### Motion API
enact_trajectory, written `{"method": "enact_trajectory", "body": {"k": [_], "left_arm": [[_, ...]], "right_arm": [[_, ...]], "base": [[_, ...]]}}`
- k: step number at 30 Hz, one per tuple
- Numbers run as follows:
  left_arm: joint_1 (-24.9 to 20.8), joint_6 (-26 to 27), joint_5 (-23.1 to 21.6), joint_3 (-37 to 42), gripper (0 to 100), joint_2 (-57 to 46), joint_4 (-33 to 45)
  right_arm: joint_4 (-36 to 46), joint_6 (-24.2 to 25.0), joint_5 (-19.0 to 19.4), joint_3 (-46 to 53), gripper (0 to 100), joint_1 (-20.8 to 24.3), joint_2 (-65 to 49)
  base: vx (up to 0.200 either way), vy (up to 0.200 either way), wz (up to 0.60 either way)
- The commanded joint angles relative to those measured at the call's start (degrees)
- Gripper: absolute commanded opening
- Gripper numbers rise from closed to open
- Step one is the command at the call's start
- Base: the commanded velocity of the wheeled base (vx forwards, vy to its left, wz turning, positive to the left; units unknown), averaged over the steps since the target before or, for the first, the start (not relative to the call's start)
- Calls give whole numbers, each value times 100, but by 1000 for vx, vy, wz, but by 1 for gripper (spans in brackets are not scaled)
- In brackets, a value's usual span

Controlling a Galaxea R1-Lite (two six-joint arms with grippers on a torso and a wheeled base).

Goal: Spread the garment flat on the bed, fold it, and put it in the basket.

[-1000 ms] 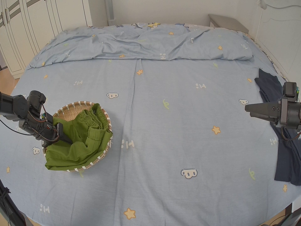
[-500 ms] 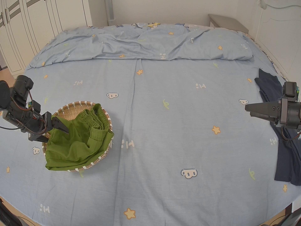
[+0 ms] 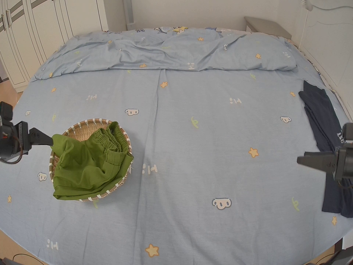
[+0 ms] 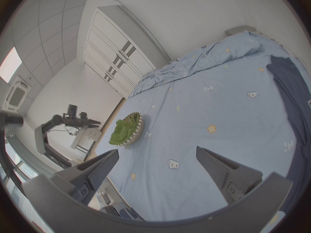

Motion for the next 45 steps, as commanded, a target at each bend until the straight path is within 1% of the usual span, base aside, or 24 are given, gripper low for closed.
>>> {"method": "enact_trajectory", "body": {"k": [1,4,5,7,9,10,13,19,22,24,26,27,28,30,32,33,36,37,41,42,45], "left_arm": [[-83,-109,510,1616,100,-2412,-760],[-91,-91,765,2522,100,-3528,-1252],[-91,-83,791,2636,100,-3686,-1287],[-91,-74,791,3154,100,-4477,-1419],[-100,-83,774,3436,100,-5005,-1428],[-100,-83,774,3436,100,-5005,-1428],[-135,-109,721,3937,100,-5787,-1428],[-91,-126,686,4359,100,-6262,-1445],[-162,-126,457,4587,100,-6543,-1569],[-214,-109,203,4833,100,-6868,-1727],[-223,-109,185,4851,100,-6886,-1744],[-232,41,88,5308,100,-7158,-2078],[-214,120,79,5431,100,-7211,-2184],[-223,735,123,6160,100,-7378,-2720],[-223,832,132,6266,100,-7378,-2817],[-223,1306,141,6740,100,-7378,-3731],[-223,1324,141,6723,100,-7378,-3634],[-223,1324,123,6714,100,-7378,-3590],[-223,1333,79,6652,100,-7378,-3441],[-223,1341,79,6626,100,-7378,-3370],[-214,1368,132,6661,100,-7378,-3449]], "right_arm": [[-52,-607,-518,1665,100,-104,-2014],[0,-536,-597,2236,100,-148,-2998],[9,-519,-597,2306,100,-157,-3156],[106,-413,-615,2632,100,-175,-4062],[334,-264,-632,2702,100,-210,-4686],[334,-264,-632,2702,100,-210,-4686],[1055,-44,-632,2561,100,-166,-5362],[1407,-35,-632,2632,100,-175,-5986],[1424,-44,-702,2763,100,-192,-6101],[1371,-62,-975,2904,100,-184,-6101],[1371,-71,-993,2922,100,-184,-6101],[1117,-211,-1458,3229,100,-192,-6101],[1020,-273,-1555,3326,100,-192,-6101],[475,-492,-1986,3651,100,-184,-6101],[405,-501,-2038,3678,100,-184,-6101],[-202,-545,-2531,3915,100,-192,-6101],[-202,-536,-2909,3932,100,-184,-6101],[-237,-510,-2988,3941,100,-184,-6101],[-263,-475,-2988,3941,100,-175,-6101],[-272,-440,-3049,3941,100,-184,-6101],[-298,-431,-3137,3941,100,-192,-6101]], "base": [[0,0,0],[0,0,0],[0,0,0],[0,0,0],[0,0,0],[0,0,0],[0,0,0],[0,0,0],[0,0,0],[0,0,0],[0,0,0],[0,0,0],[0,0,0],[0,0,0],[0,0,0],[0,0,0],[0,0,0],[0,0,0],[0,0,0],[0,0,0],[0,0,0]]}}
